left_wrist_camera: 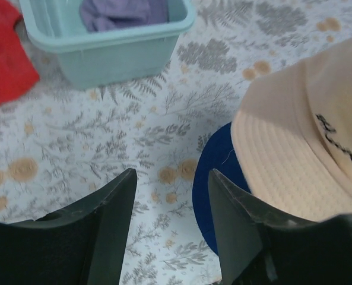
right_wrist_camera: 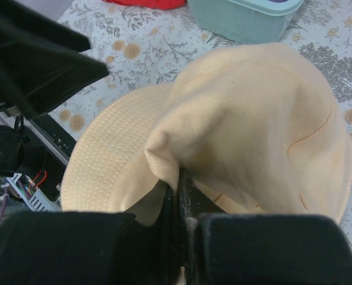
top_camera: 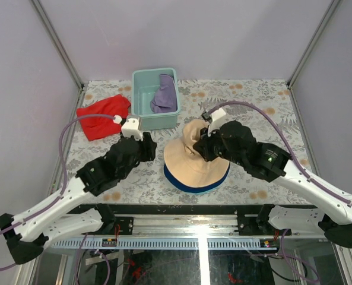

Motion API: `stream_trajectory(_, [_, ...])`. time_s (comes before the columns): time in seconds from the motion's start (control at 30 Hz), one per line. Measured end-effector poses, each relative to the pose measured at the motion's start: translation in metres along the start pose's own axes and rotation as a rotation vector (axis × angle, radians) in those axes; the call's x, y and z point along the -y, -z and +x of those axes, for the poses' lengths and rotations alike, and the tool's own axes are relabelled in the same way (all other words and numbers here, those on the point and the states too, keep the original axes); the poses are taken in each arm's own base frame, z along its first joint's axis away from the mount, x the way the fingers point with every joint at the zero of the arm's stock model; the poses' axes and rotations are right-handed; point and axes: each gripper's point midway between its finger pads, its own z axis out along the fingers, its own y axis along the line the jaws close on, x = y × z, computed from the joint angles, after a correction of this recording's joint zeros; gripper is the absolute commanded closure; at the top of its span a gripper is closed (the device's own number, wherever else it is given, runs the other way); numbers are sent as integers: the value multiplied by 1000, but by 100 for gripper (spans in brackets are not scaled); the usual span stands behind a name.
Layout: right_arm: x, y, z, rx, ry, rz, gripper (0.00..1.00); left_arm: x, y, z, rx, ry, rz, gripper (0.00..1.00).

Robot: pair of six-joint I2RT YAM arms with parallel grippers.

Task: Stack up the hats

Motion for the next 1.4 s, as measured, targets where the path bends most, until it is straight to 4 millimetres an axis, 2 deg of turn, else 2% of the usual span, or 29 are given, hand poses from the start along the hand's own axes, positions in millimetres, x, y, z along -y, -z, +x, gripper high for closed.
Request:
stream_trajectory(0.13, [-10,-4,8,5,40,-6,100,6,-16,16,-146,128,-48,50])
stream_trajectory(0.23, [-17,-6,13,12,75,-4,100,9,-15,21,-213,251,-40,45])
stream_trajectory(0.43, [-19,-12,21,32,115,16,100,2,2,-13,-220,605,40,44])
stream_trajectory(0.53, [-17,-14,24,36,118,23,100,18,12,-18,-252,761,144,44])
stream_trajectory(0.63, [-15,-12,22,50,119,29,100,40,18,-2,-339,911,256,43])
stream_trajectory(0.73, [-13,-8,17,76,117,39,100,49,19,23,-434,1015,277,42])
stream_trajectory(0.83, [-10,-3,12,100,114,47,100,53,20,40,-486,1077,282,42])
stream_trajectory(0.93, [-10,-2,9,112,111,47,100,56,17,46,-506,1107,287,41])
stream_trajectory(1.07, [-10,-2,9,112,110,50,100,62,11,37,-484,1129,320,42])
stream_trajectory(1.23, [-10,-2,9,112,110,49,100,70,10,23,-452,1145,373,60])
stream_trajectory(1.4, [-10,-2,10,110,110,50,100,76,9,18,-428,1163,410,62])
